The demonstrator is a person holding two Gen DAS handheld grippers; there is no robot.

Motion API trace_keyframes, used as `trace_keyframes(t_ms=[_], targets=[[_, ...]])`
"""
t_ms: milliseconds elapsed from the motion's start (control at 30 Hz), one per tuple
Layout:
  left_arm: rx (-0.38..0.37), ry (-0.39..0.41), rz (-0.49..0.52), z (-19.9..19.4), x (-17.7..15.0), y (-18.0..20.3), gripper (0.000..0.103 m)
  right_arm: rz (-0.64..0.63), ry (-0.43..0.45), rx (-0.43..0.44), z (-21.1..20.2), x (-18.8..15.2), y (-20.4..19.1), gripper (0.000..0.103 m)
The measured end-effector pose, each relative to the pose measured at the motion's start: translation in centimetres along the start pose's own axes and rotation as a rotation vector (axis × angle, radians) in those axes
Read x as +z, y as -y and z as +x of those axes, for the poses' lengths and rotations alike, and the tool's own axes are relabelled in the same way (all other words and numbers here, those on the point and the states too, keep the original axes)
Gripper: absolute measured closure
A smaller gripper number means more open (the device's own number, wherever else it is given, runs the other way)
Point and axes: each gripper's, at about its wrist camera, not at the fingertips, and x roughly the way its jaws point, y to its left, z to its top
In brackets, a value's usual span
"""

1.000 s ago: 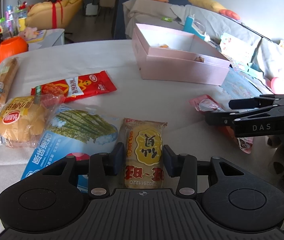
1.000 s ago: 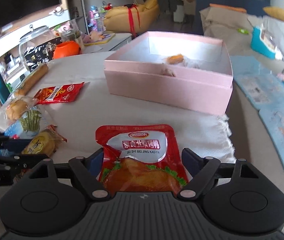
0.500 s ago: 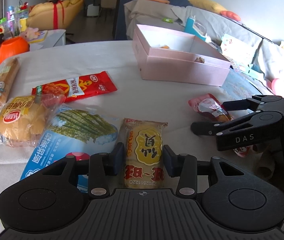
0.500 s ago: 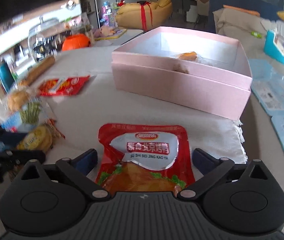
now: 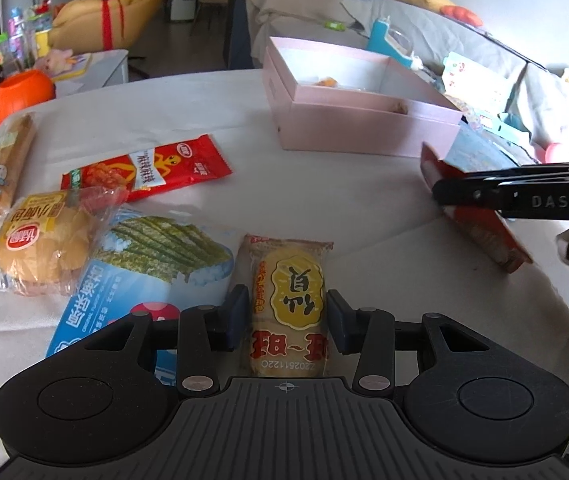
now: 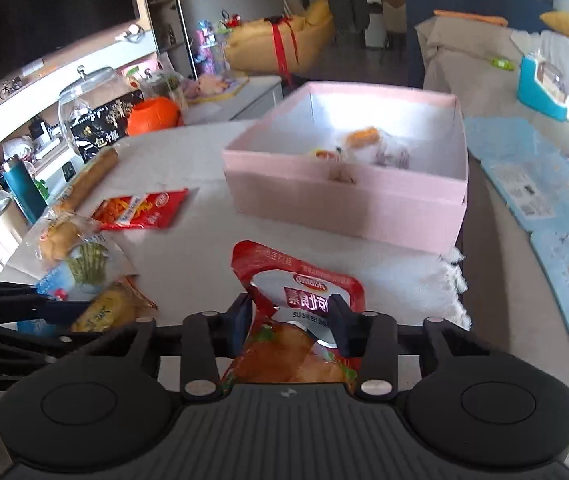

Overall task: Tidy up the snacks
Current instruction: 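Carry both packets over the pink box and open both tools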

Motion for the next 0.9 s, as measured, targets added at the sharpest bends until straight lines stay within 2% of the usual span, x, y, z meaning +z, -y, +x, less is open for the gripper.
trace_keyframes(t_ms=[67, 233, 367, 567, 667, 733, 900], targets=[[0.001, 0.001, -0.007, 0.0, -0.1, 0.0, 0.057, 0.004, 0.012, -0.004, -0.5, 0.2, 0.1, 0.070], [-0.003, 0.001, -0.046, 0.0, 0.0, -0.2, 0.057, 0.071, 0.057, -0.014, -2.1, 0.5, 2.2, 0.070], [-0.003, 0.008, -0.061, 0.1, 0.0, -0.2, 0.056, 0.112, 0.064, -0.071, -2.6, 0.8, 3.9, 0.070], [0.015, -0.010, -0.036, 0.3, 0.2, 0.3, 0.056, 0.119, -0.045, -0.140, -0.1, 0.1, 4.4, 0.069], [0.023, -0.016, -0.026, 0.4, 0.3, 0.5, 0.056, 0.147, -0.080, -0.125, 1.0, -0.3, 4.7, 0.071], [0.030, -0.022, -0.017, 0.4, 0.4, 0.7, 0.056, 0.139, -0.072, -0.106, 0.7, -0.2, 4.4, 0.080], [0.050, -0.032, 0.001, 0.4, 0.5, 1.1, 0.056, 0.071, 0.002, -0.094, -1.5, 0.5, 2.7, 0.082]])
